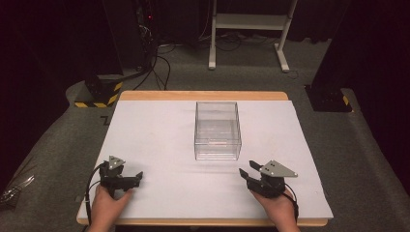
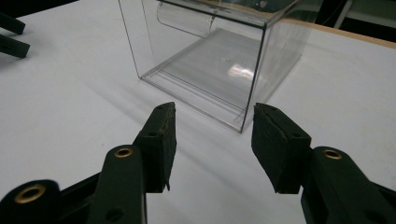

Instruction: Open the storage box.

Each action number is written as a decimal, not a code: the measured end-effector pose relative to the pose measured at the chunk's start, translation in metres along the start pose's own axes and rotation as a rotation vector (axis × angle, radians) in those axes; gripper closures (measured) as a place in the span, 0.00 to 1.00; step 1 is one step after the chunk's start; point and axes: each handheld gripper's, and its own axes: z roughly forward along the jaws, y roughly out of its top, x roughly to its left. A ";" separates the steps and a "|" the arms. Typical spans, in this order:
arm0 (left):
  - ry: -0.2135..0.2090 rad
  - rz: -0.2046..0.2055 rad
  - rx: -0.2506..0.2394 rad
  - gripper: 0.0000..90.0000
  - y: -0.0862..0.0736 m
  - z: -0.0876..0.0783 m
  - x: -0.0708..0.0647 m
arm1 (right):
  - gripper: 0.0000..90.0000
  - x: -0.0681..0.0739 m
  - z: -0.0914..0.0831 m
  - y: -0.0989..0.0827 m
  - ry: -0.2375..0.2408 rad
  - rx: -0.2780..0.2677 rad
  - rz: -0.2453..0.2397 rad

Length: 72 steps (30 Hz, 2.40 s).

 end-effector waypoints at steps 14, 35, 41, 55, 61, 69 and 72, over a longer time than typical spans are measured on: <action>0.000 0.000 0.000 0.00 0.000 0.000 0.000 | 0.56 0.005 0.023 0.018 0.037 -0.010 -0.002; 0.000 0.000 0.000 0.00 0.000 0.000 0.000 | 0.52 0.010 0.069 0.034 0.059 -0.013 0.011; 0.000 0.000 0.000 0.00 0.000 0.000 0.000 | 0.52 0.007 0.076 0.036 0.057 -0.020 0.041; 0.000 0.000 0.000 0.00 0.000 0.000 0.000 | 0.54 0.006 0.086 0.039 0.041 -0.029 0.060; 0.000 0.000 0.000 0.00 0.000 0.000 0.000 | 0.58 0.005 0.089 0.039 0.066 -0.043 0.060; 0.000 0.000 0.000 0.00 0.000 0.000 0.000 | 0.66 0.001 0.092 0.039 0.123 -0.067 0.072; 0.000 0.000 -0.001 0.00 0.000 0.000 0.000 | 0.71 -0.002 0.092 0.038 0.127 -0.070 0.067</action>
